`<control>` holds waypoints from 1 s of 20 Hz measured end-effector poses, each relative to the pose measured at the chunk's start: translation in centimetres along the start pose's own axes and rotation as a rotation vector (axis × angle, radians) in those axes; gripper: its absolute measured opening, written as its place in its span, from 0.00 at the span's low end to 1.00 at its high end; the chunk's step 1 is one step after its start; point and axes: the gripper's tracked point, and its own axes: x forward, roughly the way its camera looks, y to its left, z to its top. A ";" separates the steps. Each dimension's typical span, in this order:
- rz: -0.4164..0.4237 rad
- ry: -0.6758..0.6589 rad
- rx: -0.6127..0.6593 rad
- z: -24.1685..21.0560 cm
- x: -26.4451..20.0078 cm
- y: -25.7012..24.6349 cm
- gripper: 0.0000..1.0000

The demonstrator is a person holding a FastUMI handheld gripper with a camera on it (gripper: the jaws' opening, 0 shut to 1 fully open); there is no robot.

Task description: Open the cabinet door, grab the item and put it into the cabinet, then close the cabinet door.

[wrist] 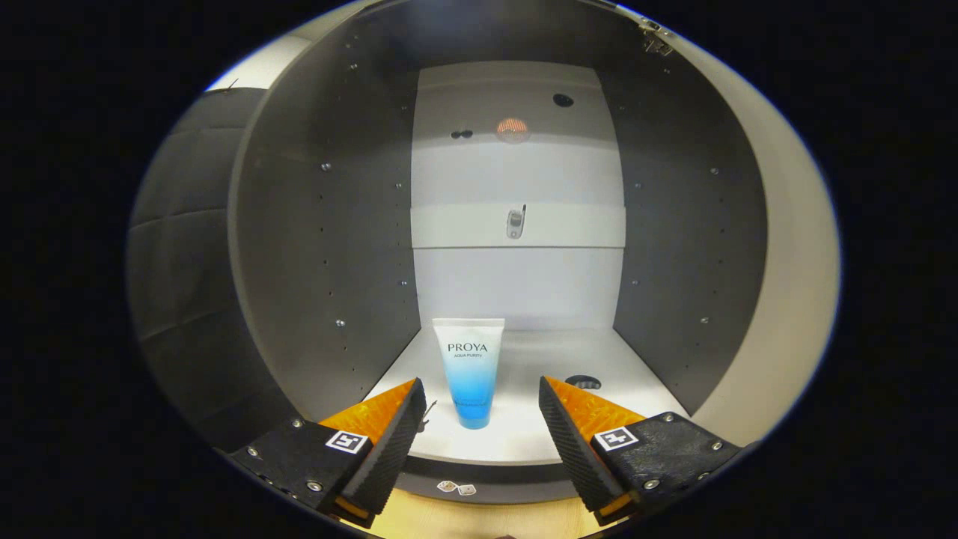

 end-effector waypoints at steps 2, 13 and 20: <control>0.004 -0.033 -0.007 0.5 -2.1 0.4 0.94; 0.058 -0.167 -0.038 0.8 -14.6 2.7 0.94; 0.054 -0.205 -0.046 -1.2 -21.7 2.0 0.94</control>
